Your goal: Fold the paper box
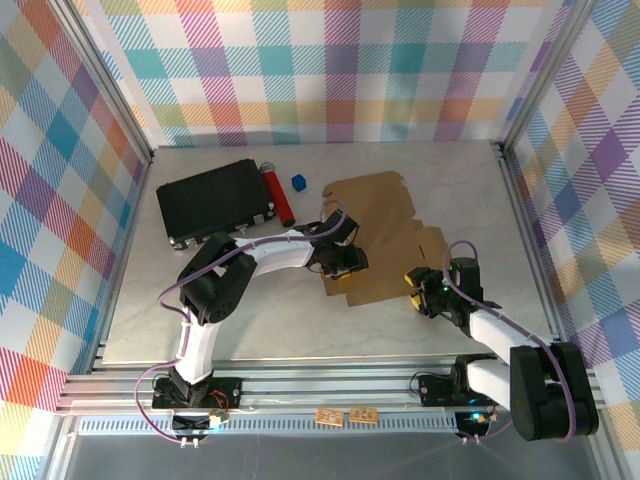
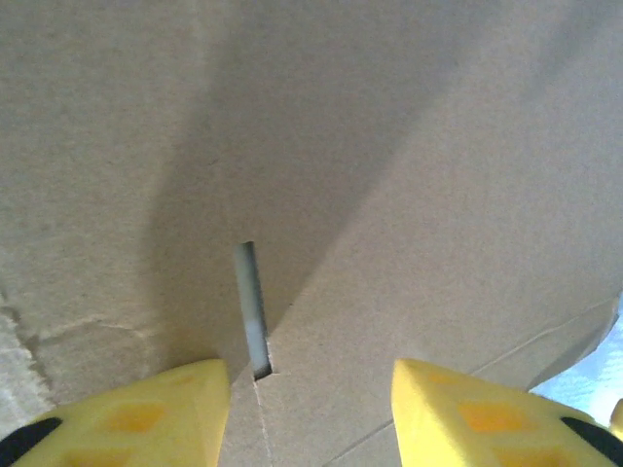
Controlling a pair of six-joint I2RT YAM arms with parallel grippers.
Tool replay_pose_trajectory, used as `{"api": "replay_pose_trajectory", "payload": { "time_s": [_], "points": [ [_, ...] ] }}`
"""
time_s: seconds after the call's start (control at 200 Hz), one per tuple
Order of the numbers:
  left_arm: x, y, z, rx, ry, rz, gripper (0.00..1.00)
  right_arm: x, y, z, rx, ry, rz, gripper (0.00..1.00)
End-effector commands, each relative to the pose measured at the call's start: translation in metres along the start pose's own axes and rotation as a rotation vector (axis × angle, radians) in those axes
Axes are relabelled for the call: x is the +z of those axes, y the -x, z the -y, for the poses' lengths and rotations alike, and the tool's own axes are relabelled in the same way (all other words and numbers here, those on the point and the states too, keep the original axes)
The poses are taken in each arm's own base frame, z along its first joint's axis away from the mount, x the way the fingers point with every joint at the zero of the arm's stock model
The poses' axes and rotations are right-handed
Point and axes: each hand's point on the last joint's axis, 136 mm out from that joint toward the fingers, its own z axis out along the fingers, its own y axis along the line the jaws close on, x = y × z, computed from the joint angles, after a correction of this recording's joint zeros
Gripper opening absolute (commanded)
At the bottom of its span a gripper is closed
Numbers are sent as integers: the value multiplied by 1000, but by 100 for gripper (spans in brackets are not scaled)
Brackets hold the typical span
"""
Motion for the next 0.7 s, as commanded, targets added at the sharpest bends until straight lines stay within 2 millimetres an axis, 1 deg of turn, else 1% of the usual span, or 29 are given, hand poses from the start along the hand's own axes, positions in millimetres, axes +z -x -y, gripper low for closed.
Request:
{"api": "replay_pose_trajectory", "payload": {
  "time_s": [0.0, 0.025, 0.09, 0.13, 0.195, 0.285, 0.37, 0.485, 0.695],
  "points": [
    [-33, 8, 13, 38, 14, 44, 54, -6, 3, -22, -29, 50, 24, 59],
    [-40, 11, 17, 46, 15, 60, 55, -8, 3, -21, -25, 47, 30, 59],
    [-54, 21, 17, 41, 27, 89, 57, -12, 3, -16, -12, 30, 39, 61],
    [-60, 27, 13, 22, 30, 100, 58, -13, 2, -14, -9, 30, 40, 62],
    [-64, 35, -2, -25, 39, 101, 58, -13, 0, -8, -1, 20, 39, 63],
    [-61, 40, -26, -75, 61, 81, 57, -12, 0, -4, 4, 18, 39, 64],
    [-58, 41, -41, -91, 77, 69, 56, -8, 0, -9, 0, 37, 29, 65],
    [-51, 41, -55, -96, 101, 46, 56, -5, -2, -12, 1, 25, -3, 66],
    [-35, 35, -67, -105, 119, 21, 55, -3, -5, -2, 29, 0, -17, 66]
  ]
}}
